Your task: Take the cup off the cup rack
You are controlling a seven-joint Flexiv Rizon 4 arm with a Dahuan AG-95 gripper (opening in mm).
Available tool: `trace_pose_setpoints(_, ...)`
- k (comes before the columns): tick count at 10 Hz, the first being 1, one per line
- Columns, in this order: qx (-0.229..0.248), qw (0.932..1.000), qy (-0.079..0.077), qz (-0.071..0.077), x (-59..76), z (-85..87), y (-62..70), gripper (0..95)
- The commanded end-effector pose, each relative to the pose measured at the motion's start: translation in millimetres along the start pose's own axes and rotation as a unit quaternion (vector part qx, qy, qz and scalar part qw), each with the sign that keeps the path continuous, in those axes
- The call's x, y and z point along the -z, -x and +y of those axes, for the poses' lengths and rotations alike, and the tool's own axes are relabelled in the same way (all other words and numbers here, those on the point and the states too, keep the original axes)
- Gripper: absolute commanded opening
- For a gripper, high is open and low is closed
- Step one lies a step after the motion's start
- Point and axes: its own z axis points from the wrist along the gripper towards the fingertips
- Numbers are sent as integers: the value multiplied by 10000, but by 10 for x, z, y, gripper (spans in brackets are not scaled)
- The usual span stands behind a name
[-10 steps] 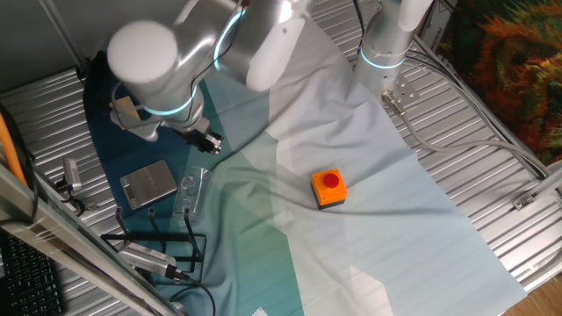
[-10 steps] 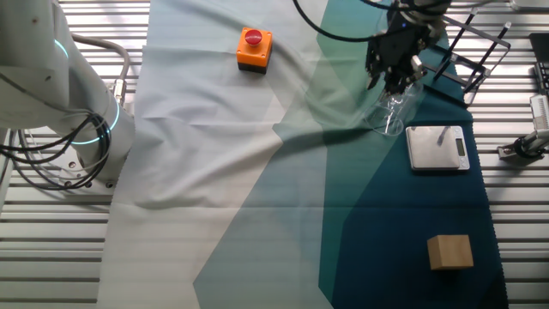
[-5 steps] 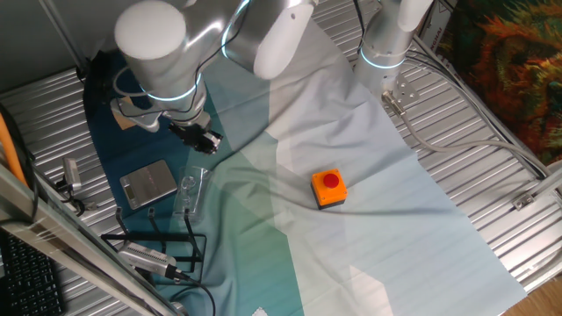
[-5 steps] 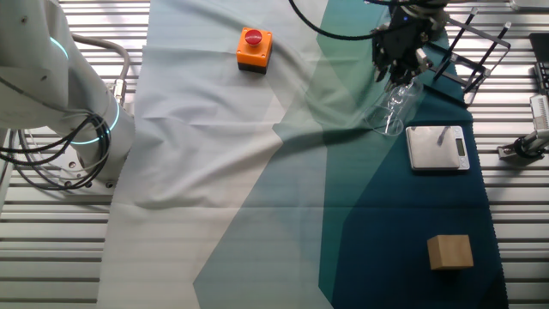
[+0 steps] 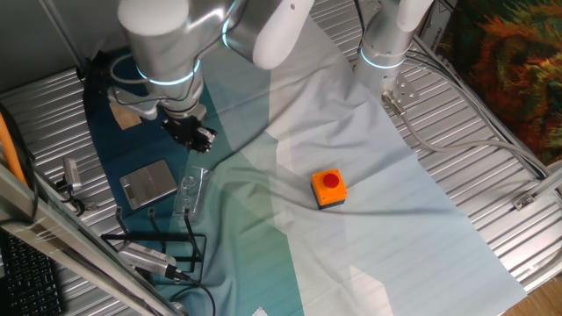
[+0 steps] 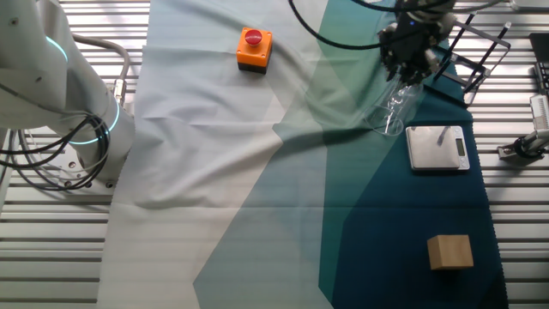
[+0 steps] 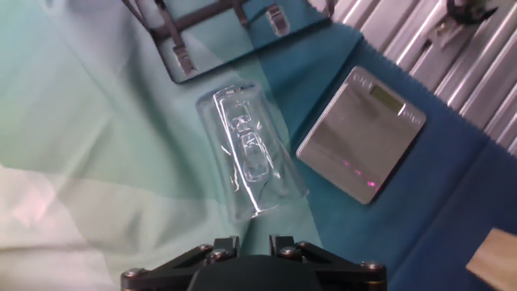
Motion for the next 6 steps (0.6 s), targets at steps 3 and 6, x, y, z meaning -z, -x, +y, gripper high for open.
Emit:
trace_pose_setpoints(3, 186, 9971, 167, -720, 9, -54, 120, 190)
trace_pose_setpoints(6, 219, 9936, 232, -1082, 7, -66, 172, 380)
